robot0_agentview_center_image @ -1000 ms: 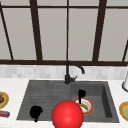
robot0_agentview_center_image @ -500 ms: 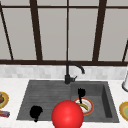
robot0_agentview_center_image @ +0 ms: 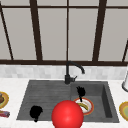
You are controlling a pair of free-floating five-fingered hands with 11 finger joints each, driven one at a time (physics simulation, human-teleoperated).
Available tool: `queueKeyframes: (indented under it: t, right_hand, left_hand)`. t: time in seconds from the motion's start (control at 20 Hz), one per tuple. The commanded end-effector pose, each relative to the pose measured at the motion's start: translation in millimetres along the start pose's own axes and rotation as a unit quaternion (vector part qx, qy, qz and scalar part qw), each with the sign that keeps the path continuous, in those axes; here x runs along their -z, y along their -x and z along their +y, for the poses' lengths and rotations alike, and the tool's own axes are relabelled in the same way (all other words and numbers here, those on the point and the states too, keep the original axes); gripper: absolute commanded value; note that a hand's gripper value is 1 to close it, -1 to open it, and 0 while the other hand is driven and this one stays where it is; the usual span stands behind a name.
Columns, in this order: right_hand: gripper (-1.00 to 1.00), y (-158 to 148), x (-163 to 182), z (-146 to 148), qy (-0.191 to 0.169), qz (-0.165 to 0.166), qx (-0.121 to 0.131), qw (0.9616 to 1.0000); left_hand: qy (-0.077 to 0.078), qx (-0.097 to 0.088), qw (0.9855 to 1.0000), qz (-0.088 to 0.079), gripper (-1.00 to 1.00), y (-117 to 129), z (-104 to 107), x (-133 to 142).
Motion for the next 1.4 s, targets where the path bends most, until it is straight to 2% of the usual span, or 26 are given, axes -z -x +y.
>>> queueKeyframes:
  t: [0.0,0.35,0.55,0.8,0.9,1.05,1.2,1.35]
  right_hand:
    - [-1.00,5,-6,-18,0.022,-0.044,-0.025,0.9985]
    - [-1.00,8,-21,-56,0.027,-0.102,-0.027,0.9941]
    - [-1.00,7,-24,-70,0.061,-0.119,-0.033,0.9905]
    - [-1.00,7,-26,-84,0.116,-0.145,-0.044,0.9816]
    - [-1.00,6,-32,-89,0.135,-0.140,-0.063,0.9789]
    - [-1.00,5,-30,-94,0.141,-0.129,-0.052,0.9802]
    - [-1.00,8,-32,-104,0.156,-0.129,-0.052,0.9780]
    - [-1.00,7,-21,-115,0.140,-0.136,-0.041,0.9799]
  left_hand:
    - [0.000,0.000,1.0000,0.000,0.00,0,0,0]
    - [0.000,0.000,1.0000,0.000,0.00,0,0,0]
    - [0.000,0.000,1.0000,0.000,0.00,0,0,0]
    - [0.000,0.000,1.0000,0.000,0.00,0,0,0]
    - [0.000,0.000,1.0000,0.000,0.00,0,0,0]
    - [0.000,0.000,1.0000,0.000,0.00,0,0,0]
    - [0.000,0.000,1.0000,0.000,0.00,0,0,0]
    - [0.000,0.000,1.0000,0.000,0.00,0,0,0]
